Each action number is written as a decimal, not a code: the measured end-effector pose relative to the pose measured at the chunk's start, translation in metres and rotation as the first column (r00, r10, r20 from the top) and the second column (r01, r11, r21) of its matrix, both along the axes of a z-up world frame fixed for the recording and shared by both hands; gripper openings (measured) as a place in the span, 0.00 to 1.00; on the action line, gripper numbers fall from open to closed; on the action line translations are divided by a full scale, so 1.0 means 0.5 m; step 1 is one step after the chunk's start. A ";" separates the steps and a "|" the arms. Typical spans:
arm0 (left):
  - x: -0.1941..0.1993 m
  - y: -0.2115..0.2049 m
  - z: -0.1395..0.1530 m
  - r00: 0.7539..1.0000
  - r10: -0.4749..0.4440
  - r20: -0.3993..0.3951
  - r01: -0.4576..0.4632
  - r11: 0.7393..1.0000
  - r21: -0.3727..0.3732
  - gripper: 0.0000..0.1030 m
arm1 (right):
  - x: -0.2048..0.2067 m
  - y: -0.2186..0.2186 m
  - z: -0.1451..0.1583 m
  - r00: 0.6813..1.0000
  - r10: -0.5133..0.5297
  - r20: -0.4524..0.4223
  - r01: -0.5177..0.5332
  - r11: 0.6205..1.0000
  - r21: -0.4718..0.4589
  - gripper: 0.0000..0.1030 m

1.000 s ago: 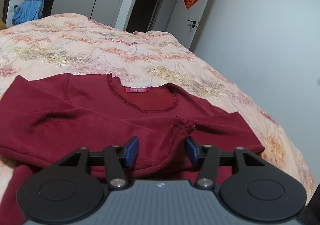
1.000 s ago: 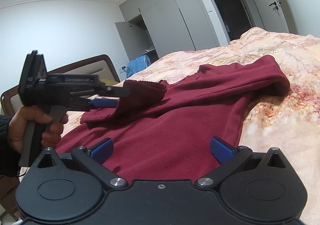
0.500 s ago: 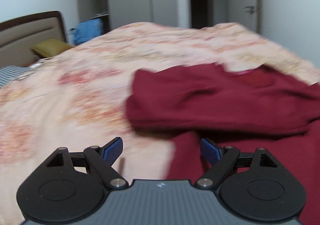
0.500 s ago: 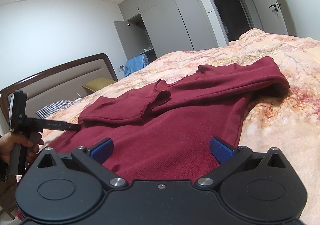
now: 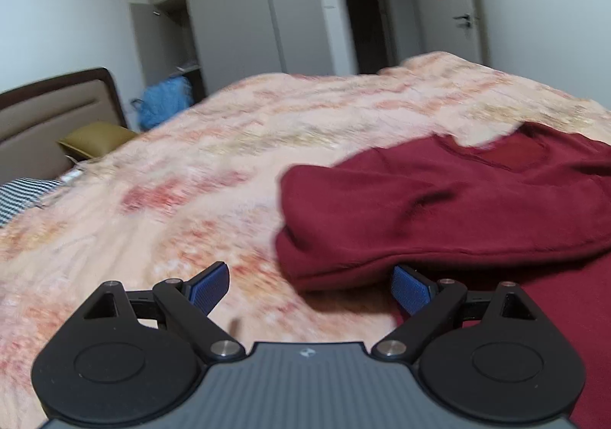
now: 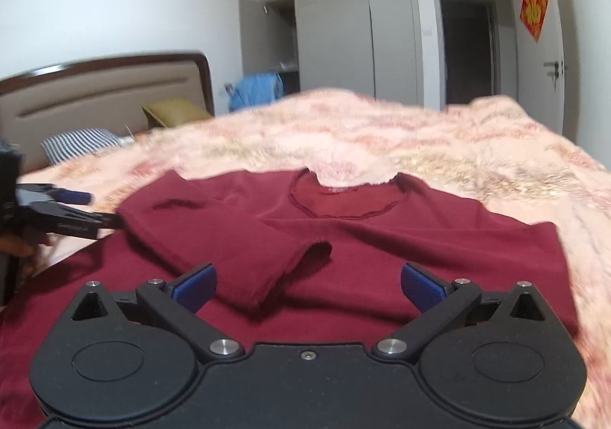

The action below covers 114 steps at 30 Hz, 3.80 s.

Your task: Fold small clothes

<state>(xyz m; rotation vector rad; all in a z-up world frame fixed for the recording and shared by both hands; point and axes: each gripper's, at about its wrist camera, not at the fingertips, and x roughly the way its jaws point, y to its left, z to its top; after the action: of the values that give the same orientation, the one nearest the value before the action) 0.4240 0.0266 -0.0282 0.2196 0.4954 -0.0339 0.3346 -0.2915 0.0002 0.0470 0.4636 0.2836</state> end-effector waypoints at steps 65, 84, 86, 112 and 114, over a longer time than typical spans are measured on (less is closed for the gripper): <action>-0.417 0.060 0.020 0.975 -0.014 -0.222 -0.078 0.913 -0.400 0.04 | -0.509 -0.060 -0.002 0.981 -0.179 -0.077 0.178 0.984 -0.018 0.03; -0.613 0.063 -0.007 0.975 -0.013 -0.222 -0.124 0.796 -0.593 0.03 | -0.600 -0.107 -0.019 0.983 -0.171 -0.062 0.158 0.972 -0.172 0.03; -0.611 0.057 -0.009 0.976 -0.013 -0.216 -0.117 0.809 -0.576 0.04 | -0.599 -0.102 -0.029 0.985 -0.161 -0.064 0.146 0.971 -0.187 0.05; -0.627 0.015 -0.028 0.970 -0.008 -0.243 -0.086 0.923 -0.376 1.00 | -0.642 0.019 -0.154 0.970 0.237 -0.057 -0.200 0.640 -0.742 0.87; -0.628 0.010 -0.031 0.969 -0.013 -0.248 -0.083 0.924 -0.373 1.00 | -0.634 0.032 -0.171 0.970 0.235 -0.067 -0.196 0.586 -0.787 0.87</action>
<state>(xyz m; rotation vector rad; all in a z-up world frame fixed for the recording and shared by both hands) 0.1099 0.0319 -0.0436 -0.1801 0.7300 -0.1224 0.0177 -0.2757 -0.0853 -0.9098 0.5186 0.2966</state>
